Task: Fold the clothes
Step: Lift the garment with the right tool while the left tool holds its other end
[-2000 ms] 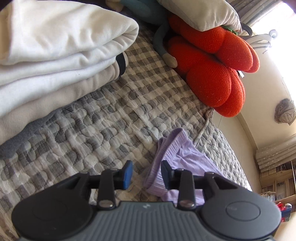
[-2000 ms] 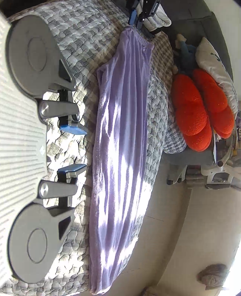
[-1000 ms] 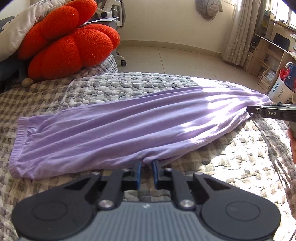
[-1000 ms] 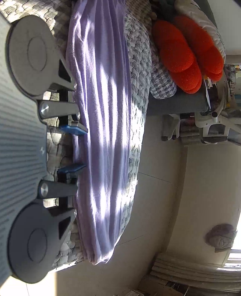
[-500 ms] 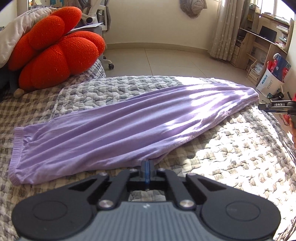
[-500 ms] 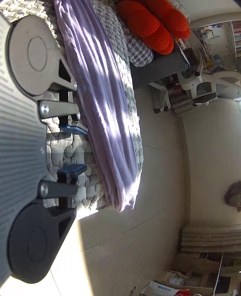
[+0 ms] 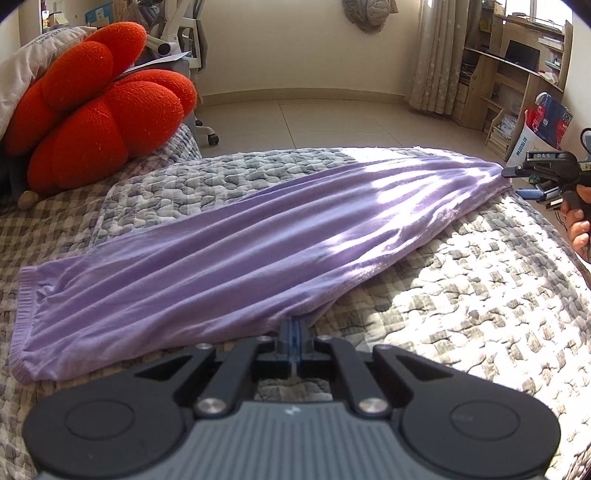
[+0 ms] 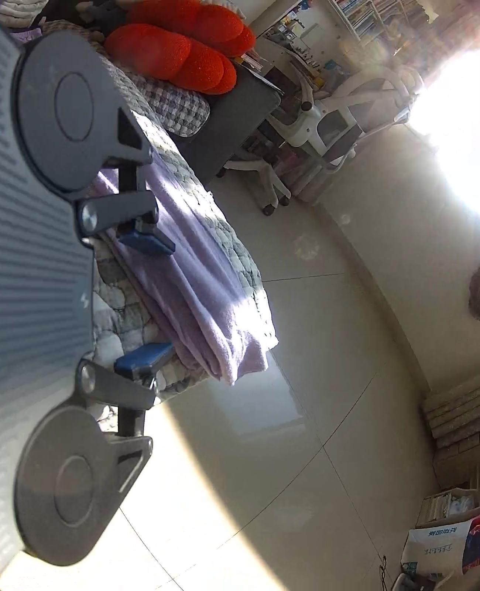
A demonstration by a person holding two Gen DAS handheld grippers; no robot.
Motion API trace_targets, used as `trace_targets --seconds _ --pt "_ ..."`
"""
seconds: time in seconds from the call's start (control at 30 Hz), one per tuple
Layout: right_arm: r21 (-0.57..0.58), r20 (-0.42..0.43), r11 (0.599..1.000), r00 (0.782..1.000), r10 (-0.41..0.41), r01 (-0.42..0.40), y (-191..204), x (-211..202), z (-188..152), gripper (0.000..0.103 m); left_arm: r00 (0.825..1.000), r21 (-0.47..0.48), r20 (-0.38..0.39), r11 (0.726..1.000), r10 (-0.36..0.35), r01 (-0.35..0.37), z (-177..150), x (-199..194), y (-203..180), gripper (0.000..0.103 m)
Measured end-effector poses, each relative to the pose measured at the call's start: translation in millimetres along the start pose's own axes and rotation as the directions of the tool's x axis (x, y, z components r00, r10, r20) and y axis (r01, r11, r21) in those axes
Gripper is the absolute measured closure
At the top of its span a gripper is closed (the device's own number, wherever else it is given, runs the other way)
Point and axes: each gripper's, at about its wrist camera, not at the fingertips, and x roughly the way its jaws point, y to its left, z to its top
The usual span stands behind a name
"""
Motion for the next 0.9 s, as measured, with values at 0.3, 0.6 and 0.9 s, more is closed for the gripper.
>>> trace_targets --seconds 0.3,0.6,0.9 --pt "0.051 -0.013 0.997 0.998 -0.062 0.063 -6.0 11.8 2.1 0.055 1.000 0.043 0.014 0.999 0.019 -0.020 0.8 8.6 -6.5 0.103" --pt "0.075 0.092 0.997 0.995 -0.037 0.030 -12.5 -13.0 7.2 0.098 0.998 0.002 0.038 0.998 -0.057 0.057 9.2 -12.8 -2.4 0.103" --pt "0.046 0.116 0.999 0.993 -0.034 0.029 2.0 -12.8 10.1 0.098 0.999 0.123 0.044 0.992 -0.014 0.008 2.6 -8.4 -10.2 0.103"
